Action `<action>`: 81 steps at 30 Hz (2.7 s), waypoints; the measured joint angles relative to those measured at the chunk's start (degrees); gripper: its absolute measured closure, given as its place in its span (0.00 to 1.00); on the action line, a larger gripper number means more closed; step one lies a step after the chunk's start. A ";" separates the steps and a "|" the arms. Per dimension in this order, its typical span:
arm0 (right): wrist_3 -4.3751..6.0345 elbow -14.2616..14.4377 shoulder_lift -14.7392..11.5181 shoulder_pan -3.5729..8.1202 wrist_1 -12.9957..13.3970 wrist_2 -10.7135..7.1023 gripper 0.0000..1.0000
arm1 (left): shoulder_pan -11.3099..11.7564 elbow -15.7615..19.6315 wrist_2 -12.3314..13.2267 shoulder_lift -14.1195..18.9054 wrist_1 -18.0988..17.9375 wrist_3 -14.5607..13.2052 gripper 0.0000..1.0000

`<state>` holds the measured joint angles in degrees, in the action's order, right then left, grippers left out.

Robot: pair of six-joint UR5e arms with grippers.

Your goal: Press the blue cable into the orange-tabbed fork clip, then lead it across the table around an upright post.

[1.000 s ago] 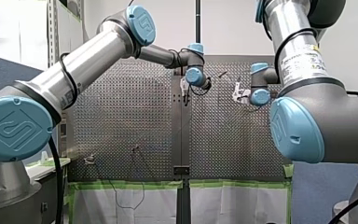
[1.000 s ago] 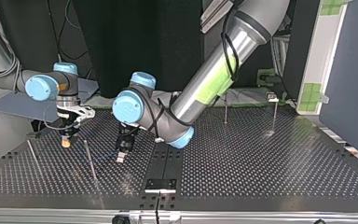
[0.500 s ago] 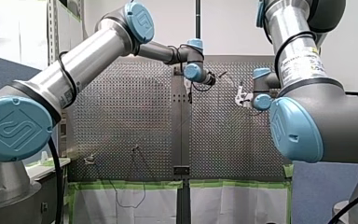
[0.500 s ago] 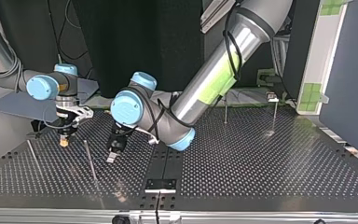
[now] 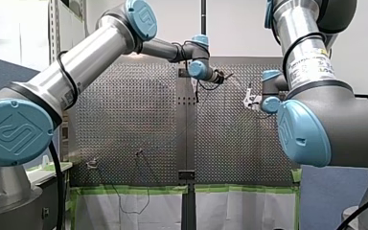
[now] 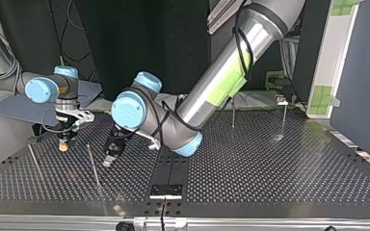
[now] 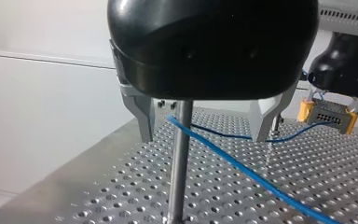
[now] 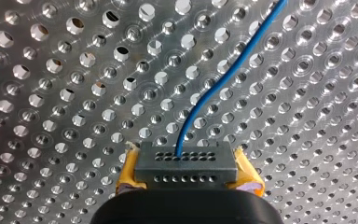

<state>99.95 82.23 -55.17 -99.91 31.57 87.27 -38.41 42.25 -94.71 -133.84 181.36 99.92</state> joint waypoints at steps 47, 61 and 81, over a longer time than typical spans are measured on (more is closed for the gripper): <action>0.00 0.00 0.04 -0.27 0.01 -0.25 1.00 | -2.92 12.20 -0.74 7.42 0.41 -6.16 0.01; 0.00 0.00 0.03 -0.34 0.04 -0.25 1.00 | -3.69 8.83 -2.62 7.47 0.80 -8.05 0.01; 0.00 0.00 0.04 -0.33 0.05 -0.25 1.00 | -4.14 8.53 -3.21 7.49 1.32 -7.58 0.01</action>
<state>99.95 82.23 -55.12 -100.24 31.62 87.03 -42.55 50.78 -97.92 -126.35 182.68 92.34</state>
